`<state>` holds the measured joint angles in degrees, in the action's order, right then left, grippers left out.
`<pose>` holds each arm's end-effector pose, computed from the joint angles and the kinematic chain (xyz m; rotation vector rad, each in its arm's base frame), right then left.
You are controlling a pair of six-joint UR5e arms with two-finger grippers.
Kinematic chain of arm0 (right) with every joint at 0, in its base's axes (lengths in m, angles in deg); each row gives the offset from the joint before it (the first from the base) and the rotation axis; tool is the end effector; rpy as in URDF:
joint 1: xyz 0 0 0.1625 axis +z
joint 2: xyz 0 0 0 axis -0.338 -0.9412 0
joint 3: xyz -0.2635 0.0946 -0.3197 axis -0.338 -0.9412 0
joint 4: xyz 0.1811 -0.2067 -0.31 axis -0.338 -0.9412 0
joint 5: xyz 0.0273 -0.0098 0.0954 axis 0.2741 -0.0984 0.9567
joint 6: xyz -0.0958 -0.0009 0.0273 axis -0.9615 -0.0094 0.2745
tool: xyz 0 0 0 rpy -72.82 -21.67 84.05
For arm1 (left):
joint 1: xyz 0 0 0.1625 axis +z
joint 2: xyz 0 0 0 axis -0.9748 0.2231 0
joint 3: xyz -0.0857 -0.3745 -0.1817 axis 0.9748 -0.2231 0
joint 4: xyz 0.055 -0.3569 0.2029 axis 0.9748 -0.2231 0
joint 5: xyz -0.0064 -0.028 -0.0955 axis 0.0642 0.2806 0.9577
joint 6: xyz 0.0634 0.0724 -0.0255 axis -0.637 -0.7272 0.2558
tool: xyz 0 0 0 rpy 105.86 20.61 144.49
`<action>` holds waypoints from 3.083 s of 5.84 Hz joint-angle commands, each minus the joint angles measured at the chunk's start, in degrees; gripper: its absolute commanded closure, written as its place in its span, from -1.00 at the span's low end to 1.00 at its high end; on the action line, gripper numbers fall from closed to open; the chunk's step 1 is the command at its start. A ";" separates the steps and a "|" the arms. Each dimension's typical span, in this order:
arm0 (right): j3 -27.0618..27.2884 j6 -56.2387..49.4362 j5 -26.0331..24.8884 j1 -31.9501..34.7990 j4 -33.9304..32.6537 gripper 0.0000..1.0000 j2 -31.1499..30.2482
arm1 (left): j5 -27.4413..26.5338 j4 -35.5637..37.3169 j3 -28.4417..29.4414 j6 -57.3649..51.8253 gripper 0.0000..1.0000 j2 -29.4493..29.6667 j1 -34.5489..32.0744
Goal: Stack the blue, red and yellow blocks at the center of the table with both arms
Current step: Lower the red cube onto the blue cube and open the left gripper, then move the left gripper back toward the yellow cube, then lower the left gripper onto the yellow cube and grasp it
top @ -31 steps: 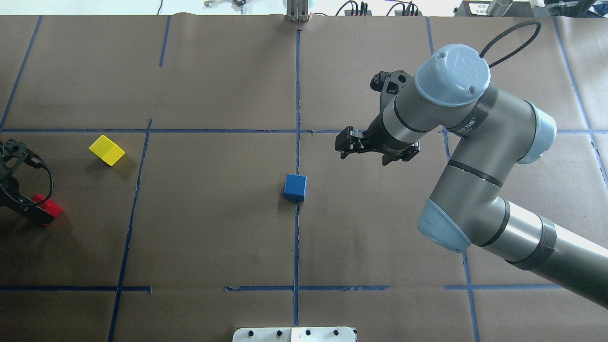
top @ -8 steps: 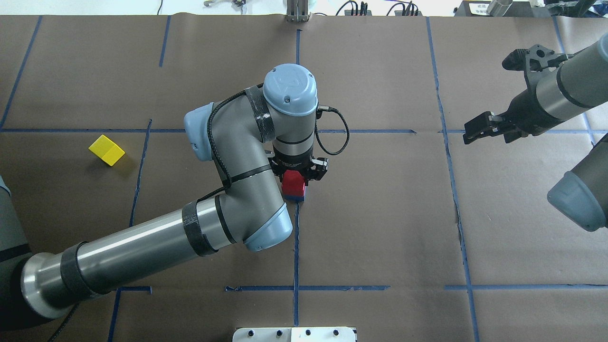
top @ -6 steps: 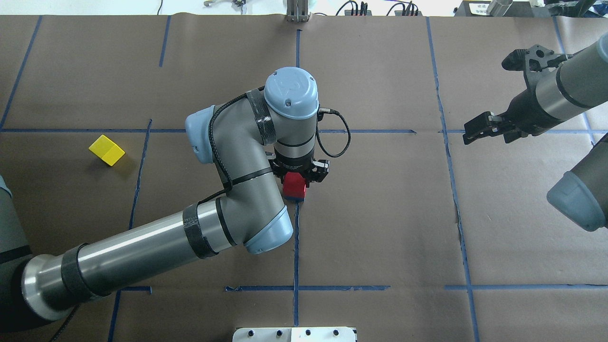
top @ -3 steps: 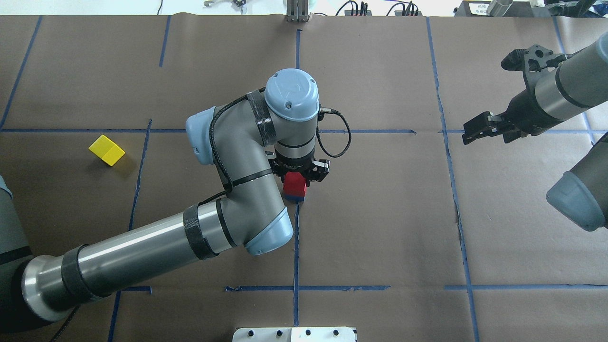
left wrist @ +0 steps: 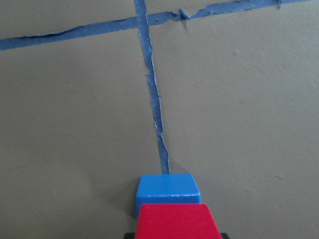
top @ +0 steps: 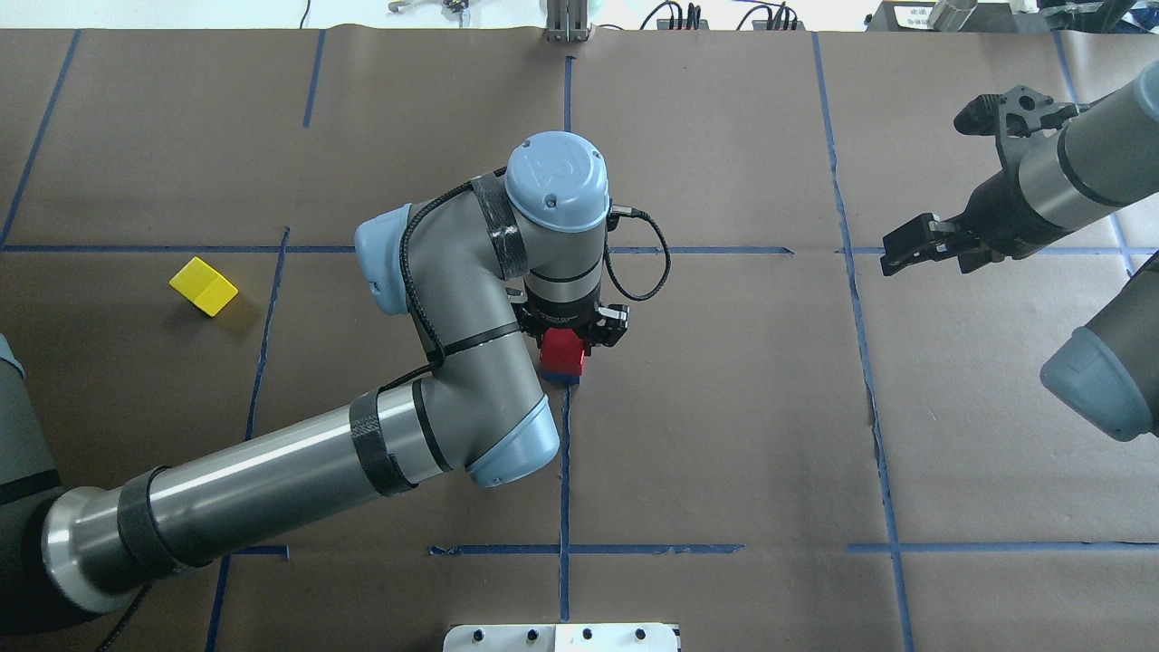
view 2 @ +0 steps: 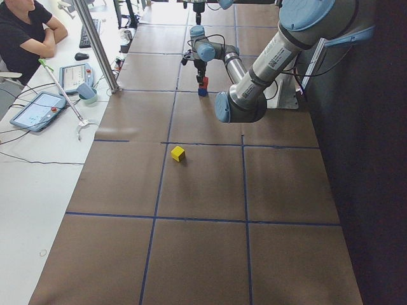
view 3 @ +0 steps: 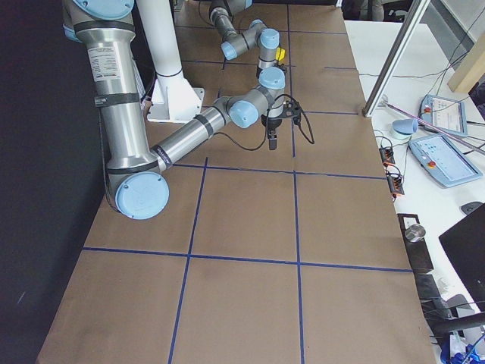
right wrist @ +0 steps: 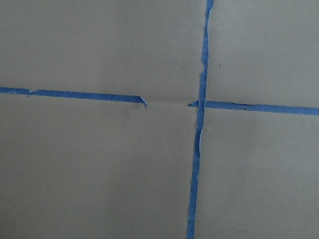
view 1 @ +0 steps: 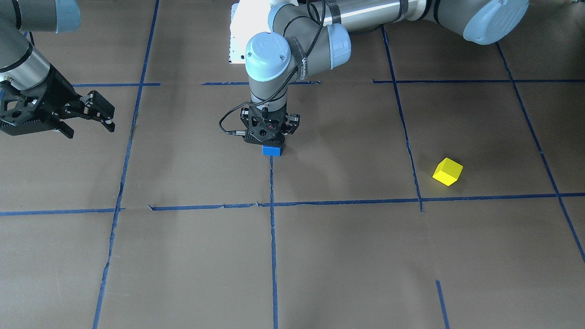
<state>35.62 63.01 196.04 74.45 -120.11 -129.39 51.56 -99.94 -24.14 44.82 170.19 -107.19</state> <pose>-0.2407 -0.4704 0.3622 0.1119 -0.8814 -0.0341 0.6091 -0.4595 0.1304 0.0141 0.8129 0.1777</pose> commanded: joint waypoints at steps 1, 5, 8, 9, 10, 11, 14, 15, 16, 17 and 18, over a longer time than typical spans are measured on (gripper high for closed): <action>-0.09 -0.09 0.06 -0.02 0.00 -1.00 0.00 | -0.09 0.00 -0.09 -0.14 -0.44 -0.03 0.02; -0.09 -0.09 -0.03 -0.20 0.09 -1.00 0.09 | -0.97 0.96 -5.40 0.21 -0.99 -0.38 -1.72; -0.09 -0.09 -0.29 -0.29 0.09 -1.00 0.00 | -0.35 0.36 -22.37 -3.62 -0.99 -15.80 -7.52; -0.09 -0.09 -0.29 -0.46 0.09 -1.00 0.00 | -0.26 0.18 -26.85 -14.70 -0.99 -23.25 -10.06; 0.00 0.00 -0.29 -0.55 0.09 -1.00 0.00 | -0.26 0.17 -26.81 -21.77 -0.99 -26.46 -12.26; -0.26 0.00 -0.38 -0.99 0.09 -1.00 0.00 | 0.26 0.09 -26.46 -30.20 -0.99 -31.01 -16.20; -0.35 0.35 -0.64 -2.30 0.09 -1.00 0.00 | 4.13 -1.48 -20.59 -42.05 -0.99 -35.98 -21.07; -0.18 0.53 -0.56 -2.40 0.09 -1.00 0.09 | 4.04 -4.28 -17.35 -42.23 -0.99 -36.16 -21.16; -0.52 0.88 -1.25 -3.53 0.09 -1.00 0.09 | 4.13 -6.66 -16.10 -42.24 -0.99 -37.72 -21.24; -1.31 0.88 -2.04 -4.41 0.09 -1.00 1.13 | 4.13 -7.99 -14.95 -42.32 -0.99 -38.00 -21.33; -1.23 0.88 -2.05 -4.42 0.09 -1.00 1.23 | 4.13 -8.00 -14.85 -42.41 -0.99 -38.00 -21.94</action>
<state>34.53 63.86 194.21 70.30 -120.02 -128.46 55.69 -107.45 -39.44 2.50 132.34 -128.68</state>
